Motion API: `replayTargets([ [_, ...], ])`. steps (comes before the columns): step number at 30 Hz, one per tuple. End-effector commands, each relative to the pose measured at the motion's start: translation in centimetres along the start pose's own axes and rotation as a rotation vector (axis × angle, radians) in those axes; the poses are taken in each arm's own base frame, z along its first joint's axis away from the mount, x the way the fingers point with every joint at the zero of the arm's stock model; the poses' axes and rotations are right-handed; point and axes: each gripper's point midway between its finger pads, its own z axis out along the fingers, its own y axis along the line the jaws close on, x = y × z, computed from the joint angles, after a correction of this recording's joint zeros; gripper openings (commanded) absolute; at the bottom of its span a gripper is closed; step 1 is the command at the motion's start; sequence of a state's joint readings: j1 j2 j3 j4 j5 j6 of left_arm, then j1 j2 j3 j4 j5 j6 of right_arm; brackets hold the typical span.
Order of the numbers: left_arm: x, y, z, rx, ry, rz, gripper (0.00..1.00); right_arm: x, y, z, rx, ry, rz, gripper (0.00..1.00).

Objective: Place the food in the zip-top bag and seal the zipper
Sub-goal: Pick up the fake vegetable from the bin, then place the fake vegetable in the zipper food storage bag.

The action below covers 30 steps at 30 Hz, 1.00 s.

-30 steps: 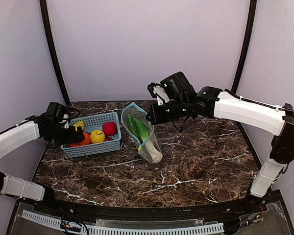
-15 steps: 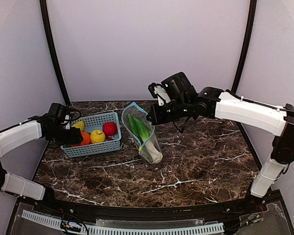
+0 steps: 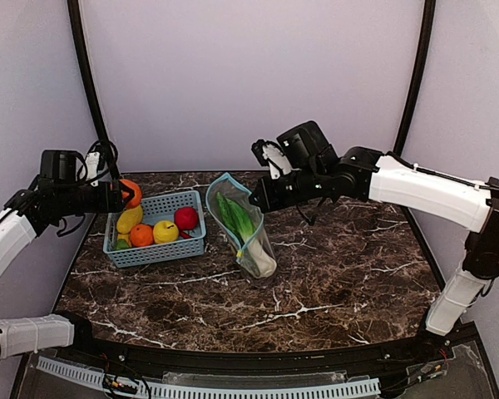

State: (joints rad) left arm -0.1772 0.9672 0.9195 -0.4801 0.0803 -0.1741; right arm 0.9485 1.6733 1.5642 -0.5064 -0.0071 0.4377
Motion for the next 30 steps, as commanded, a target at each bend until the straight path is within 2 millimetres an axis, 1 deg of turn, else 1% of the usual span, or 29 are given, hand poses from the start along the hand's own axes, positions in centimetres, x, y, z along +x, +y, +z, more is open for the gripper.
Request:
replayTargets([
  [1, -2.7, -7.9, -3.6, 0.369, -0.077, 0.158, 0.58, -1.9, 1.4, -2.2, -0.066, -0.067, -0.036, 0.0],
  [2, -3.2, -9.0, -4.1, 0.404, -0.089, 0.179, 0.58, -1.9, 1.4, -2.1, -0.07, -0.061, -0.037, 0.0],
  [3, -2.9, -11.1, -4.7, 0.465, -0.086, 0.227, 0.58, -1.9, 1.5, -2.1, -0.072, -0.06, -0.036, 0.0],
  [4, -3.5, -12.2, -5.2, 0.493, -0.099, 0.251, 0.57, -1.9, 1.5, -2.1, -0.071, -0.057, -0.037, 0.0],
  [5, -3.2, -14.2, -5.9, 0.551, -0.096, 0.292, 0.57, -1.9, 1.5, -2.1, -0.072, -0.055, -0.034, 0.0],
  [6, -3.8, -15.4, -6.4, 0.586, -0.111, 0.309, 0.57, -1.9, 1.6, -2.0, -0.073, -0.053, -0.033, 0.0],
  [7, -3.4, -17.3, -6.9, 0.652, -0.097, 0.333, 0.57, -2.0, 1.6, -2.0, -0.076, -0.052, -0.031, 0.0],
  [8, -4.2, -18.4, -7.7, 0.689, -0.126, 0.349, 0.57, -2.0, 1.7, -1.8, -0.079, -0.051, -0.029, 0.0],
  [9, -4.1, -19.9, -8.3, 0.742, -0.126, 0.374, 0.57, -2.0, 1.8, -1.8, -0.083, -0.048, -0.026, 0.0],
  [10, -4.3, -20.7, -8.7, 0.768, -0.143, 0.388, 0.57, -2.0, 1.8, -1.7, -0.086, -0.046, -0.026, 0.0],
  [11, -4.2, -21.9, -9.1, 0.81, -0.141, 0.407, 0.57, -2.0, 2.0, -1.7, -0.092, -0.045, -0.023, 0.0],
  [13, -4.1, -23.3, -9.1, 0.854, -0.138, 0.429, 0.57, -2.2, 2.2, -1.7, -0.1, -0.046, -0.023, 0.0],
  [14, -4.0, -23.7, -9.0, 0.862, -0.138, 0.435, 0.57, -2.1, 2.2, -1.7, -0.104, -0.044, -0.022, 0.0],
  [19, -2.0, -26.0, -6.9, 0.901, -0.061, 0.475, 0.57, -2.6, 2.4, -2.1, -0.111, -0.057, -0.018, 0.0],
  [20, -1.9, -26.3, -6.6, 0.9, -0.057, 0.478, 0.57, -2.6, 2.5, -2.1, -0.112, -0.059, -0.017, 0.0],
  [21, -1.3, -26.6, -5.9, 0.9, -0.037, 0.481, 0.57, -2.7, 2.5, -2.2, -0.113, -0.062, -0.017, 0.0],
  [22, -1.3, -26.9, -5.6, 0.904, -0.044, 0.484, 0.57, -2.8, 2.6, -2.2, -0.117, -0.065, -0.016, 0.0],
  [23, -0.9, -27.3, -4.9, 0.903, -0.029, 0.486, 0.57, -2.8, 2.7, -2.2, -0.121, -0.068, -0.018, 0.0],
  [25, -0.6, -28.0, -4.0, 0.902, -0.023, 0.485, 0.56, -2.9, 2.8, -2.1, -0.127, -0.068, -0.017, 0.0],
  [27, 0.0, -28.6, -3.2, 0.91, -0.005, 0.485, 0.56, -3.0, 2.9, -2.0, -0.132, -0.07, -0.018, 0.0],
  [28, 0.2, -28.8, -2.9, 0.911, 0.004, 0.487, 0.57, -3.1, 2.9, -2.0, -0.132, -0.072, -0.018, 0.0],
  [30, 0.9, -28.9, -1.6, 0.894, 0.038, 0.495, 0.56, -3.3, 3.0, -2.1, -0.135, -0.076, -0.019, 0.0],
])
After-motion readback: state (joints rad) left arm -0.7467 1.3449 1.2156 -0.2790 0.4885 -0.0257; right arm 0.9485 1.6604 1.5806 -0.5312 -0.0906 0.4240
